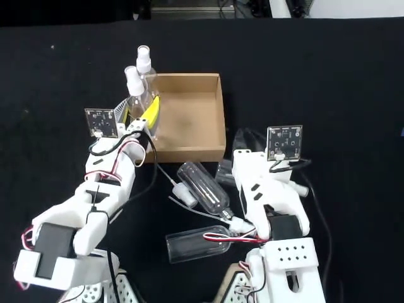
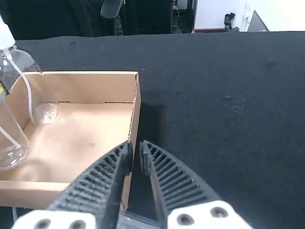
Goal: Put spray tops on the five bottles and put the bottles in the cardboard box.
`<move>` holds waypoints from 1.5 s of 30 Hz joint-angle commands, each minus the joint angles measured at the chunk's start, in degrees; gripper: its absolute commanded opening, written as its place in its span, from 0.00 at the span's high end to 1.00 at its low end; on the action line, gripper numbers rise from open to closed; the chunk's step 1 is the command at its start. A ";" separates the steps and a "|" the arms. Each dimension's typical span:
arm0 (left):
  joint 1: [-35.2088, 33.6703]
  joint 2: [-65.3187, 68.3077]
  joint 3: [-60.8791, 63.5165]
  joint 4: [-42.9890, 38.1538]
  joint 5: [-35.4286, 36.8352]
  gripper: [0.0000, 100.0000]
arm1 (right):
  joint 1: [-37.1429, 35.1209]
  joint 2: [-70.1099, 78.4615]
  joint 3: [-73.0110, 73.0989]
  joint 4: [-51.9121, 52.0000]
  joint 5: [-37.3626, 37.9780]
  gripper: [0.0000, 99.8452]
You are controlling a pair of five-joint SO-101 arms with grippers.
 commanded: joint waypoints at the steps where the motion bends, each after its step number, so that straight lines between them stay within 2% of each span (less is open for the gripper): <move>1: 0.04 0.53 -3.21 -1.67 0.53 0.87 | 1.32 -1.63 -0.22 -1.85 0.53 0.98; 14: -1.10 6.59 -7.96 -1.76 0.44 0.87 | 1.32 -1.63 -0.22 -1.93 0.53 0.98; 16: -1.01 7.47 -8.22 -2.29 -2.02 0.87 | 1.32 -1.63 -0.22 -1.93 0.53 0.98; 21: -0.84 11.69 -6.90 -12.84 -8.00 0.87 | 1.32 -1.63 -0.22 -1.93 0.53 0.98; 27: -1.01 15.74 -7.16 -14.51 -7.30 0.87 | 1.32 -1.63 -0.22 -1.93 0.53 0.98; 31: -1.19 16.09 -8.57 -14.33 -3.60 0.87 | 1.32 -1.63 -0.22 -1.93 0.53 0.98; 42: -1.45 16.53 -9.01 -14.42 -3.43 0.86 | 1.32 -1.63 -0.22 -2.02 0.53 0.98; 45: -1.45 16.53 -8.92 -14.24 -3.43 0.83 | 1.32 -1.63 -0.22 -2.02 0.53 0.98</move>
